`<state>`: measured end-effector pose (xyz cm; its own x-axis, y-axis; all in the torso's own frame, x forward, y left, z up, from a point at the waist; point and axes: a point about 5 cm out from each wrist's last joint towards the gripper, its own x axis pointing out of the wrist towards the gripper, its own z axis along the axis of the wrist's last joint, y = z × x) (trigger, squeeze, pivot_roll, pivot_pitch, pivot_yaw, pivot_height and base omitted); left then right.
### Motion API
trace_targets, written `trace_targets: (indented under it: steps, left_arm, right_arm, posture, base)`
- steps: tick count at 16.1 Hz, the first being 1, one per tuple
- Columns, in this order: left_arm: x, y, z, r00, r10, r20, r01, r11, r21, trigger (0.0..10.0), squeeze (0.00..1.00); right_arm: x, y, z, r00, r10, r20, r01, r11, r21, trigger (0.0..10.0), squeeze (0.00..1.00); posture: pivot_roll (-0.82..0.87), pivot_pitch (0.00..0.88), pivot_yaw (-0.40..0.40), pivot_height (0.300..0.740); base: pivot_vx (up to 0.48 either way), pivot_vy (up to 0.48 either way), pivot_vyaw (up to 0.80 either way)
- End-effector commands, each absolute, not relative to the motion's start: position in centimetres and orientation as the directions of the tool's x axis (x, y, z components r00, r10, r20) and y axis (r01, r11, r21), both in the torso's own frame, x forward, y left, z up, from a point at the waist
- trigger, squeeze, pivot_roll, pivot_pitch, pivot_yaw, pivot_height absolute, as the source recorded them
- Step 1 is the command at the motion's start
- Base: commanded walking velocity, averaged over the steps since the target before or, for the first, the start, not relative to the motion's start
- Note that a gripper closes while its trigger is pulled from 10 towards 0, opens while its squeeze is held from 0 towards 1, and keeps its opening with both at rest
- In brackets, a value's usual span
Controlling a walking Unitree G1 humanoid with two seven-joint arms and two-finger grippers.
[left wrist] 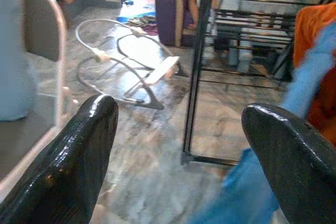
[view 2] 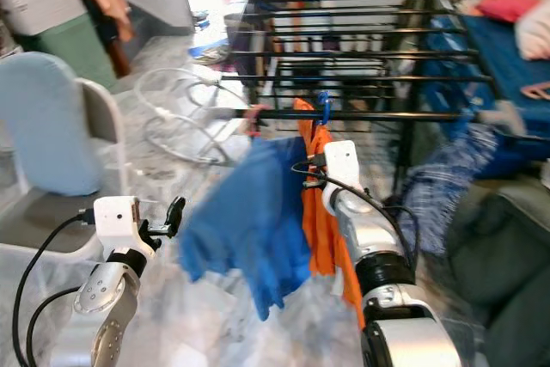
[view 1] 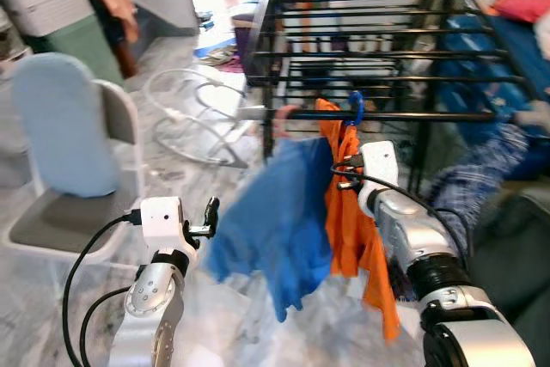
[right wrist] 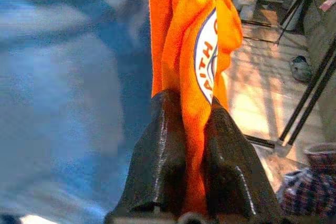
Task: Hang hanger
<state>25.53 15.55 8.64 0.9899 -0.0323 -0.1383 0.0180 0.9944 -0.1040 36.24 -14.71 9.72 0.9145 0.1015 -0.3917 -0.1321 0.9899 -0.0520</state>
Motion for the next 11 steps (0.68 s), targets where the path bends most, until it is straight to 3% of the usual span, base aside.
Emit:
trace_targets:
  steps: [1,7,11]
  left_arm:
    - [25.5,15.7,8.9,0.99,-0.037,-0.136,0.024,0.995,-0.095,10.0,0.0]
    - [25.4,15.3,9.0,0.988,-0.072,-0.137,0.057,0.992,-0.115,10.0,0.0]
    - [25.4,15.0,9.6,0.988,-0.121,-0.096,0.108,0.985,-0.132,10.0,0.0]
  right_arm:
    - [37.2,-15.0,11.8,0.949,0.073,-0.308,-0.097,0.993,-0.064,10.0,0.0]
    - [37.5,-17.7,12.0,0.952,-0.118,-0.283,0.096,0.991,-0.089,10.0,0.0]
    - [37.6,-17.5,12.0,0.953,-0.103,-0.286,0.084,0.993,-0.078,10.0,0.0]
  posture:
    - [-0.09,0.0,0.095,0.74]
    - [-0.09,0.0,0.097,0.74]
    - [-0.09,0.003,0.099,0.74]
  base:
    - [0.0,0.0,0.0]
    - [0.0,0.0,0.0]
    - [0.0,0.0,0.0]
